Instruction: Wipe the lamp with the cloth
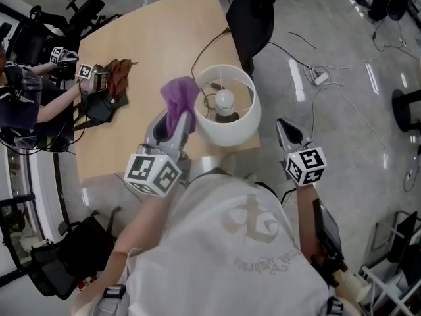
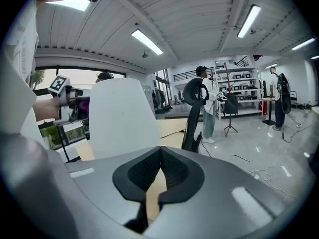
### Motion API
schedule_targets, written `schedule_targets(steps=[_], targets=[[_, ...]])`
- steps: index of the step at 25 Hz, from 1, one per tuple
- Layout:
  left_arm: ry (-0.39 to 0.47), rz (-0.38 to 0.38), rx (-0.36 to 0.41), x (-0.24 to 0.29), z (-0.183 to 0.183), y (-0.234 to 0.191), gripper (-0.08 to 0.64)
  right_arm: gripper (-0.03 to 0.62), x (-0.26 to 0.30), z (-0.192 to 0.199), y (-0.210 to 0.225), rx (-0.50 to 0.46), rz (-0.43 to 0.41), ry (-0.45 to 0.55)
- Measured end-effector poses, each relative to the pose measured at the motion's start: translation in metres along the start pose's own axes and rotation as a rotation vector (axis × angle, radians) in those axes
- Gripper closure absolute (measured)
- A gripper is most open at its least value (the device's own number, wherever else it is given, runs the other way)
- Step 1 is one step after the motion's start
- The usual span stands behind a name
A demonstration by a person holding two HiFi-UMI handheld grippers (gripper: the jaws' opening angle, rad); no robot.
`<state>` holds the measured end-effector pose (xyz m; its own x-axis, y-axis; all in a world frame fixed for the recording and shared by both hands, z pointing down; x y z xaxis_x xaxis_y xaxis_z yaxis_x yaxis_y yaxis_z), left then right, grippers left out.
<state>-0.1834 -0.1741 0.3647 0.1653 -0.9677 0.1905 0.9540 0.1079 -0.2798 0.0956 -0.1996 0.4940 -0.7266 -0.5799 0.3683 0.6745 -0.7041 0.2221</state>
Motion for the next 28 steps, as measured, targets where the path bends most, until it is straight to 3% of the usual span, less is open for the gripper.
schedule_targets(steps=[4,12,16,19,21,24,28], targets=[[-0.026,-0.092,-0.054,0.004,0.02,-0.013,0.454,0.578,-0.006,0.003,0.001,0.006,-0.005,-0.003],[-0.204,-0.208,-0.236,0.01,0.102,-0.062,0.454,0.578,-0.016,0.014,0.008,0.02,0.002,-0.017],[-0.232,-0.254,-0.239,0.004,0.115,-0.075,0.454,0.578,-0.02,0.022,0.01,0.023,-0.004,-0.028],[-0.16,-0.266,-0.222,-0.008,0.09,-0.069,0.454,0.578,-0.022,0.024,0.012,0.026,-0.017,-0.033],[-0.05,-0.206,-0.246,-0.018,0.06,-0.056,0.454,0.578,-0.019,0.022,0.01,0.02,-0.033,-0.031],[0.088,-0.108,-0.339,-0.031,0.02,-0.027,0.454,0.578,-0.014,0.017,0.007,0.011,-0.066,-0.029],[0.132,-0.061,-0.377,-0.037,0.006,0.006,0.454,0.578,-0.01,0.019,0.004,0.009,-0.101,-0.037]])
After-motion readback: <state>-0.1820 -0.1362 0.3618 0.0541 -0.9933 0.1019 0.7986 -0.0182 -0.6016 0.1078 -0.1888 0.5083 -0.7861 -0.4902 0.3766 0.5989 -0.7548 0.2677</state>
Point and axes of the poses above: the fingertips, and each gripper's own axes: x forward along the fingers, y to its right, z out of its underside, the point moved 2 cm from there along -x, backward along the fingers, and after that the axes turned 8 degrees about -z, right-handed, at the moved point
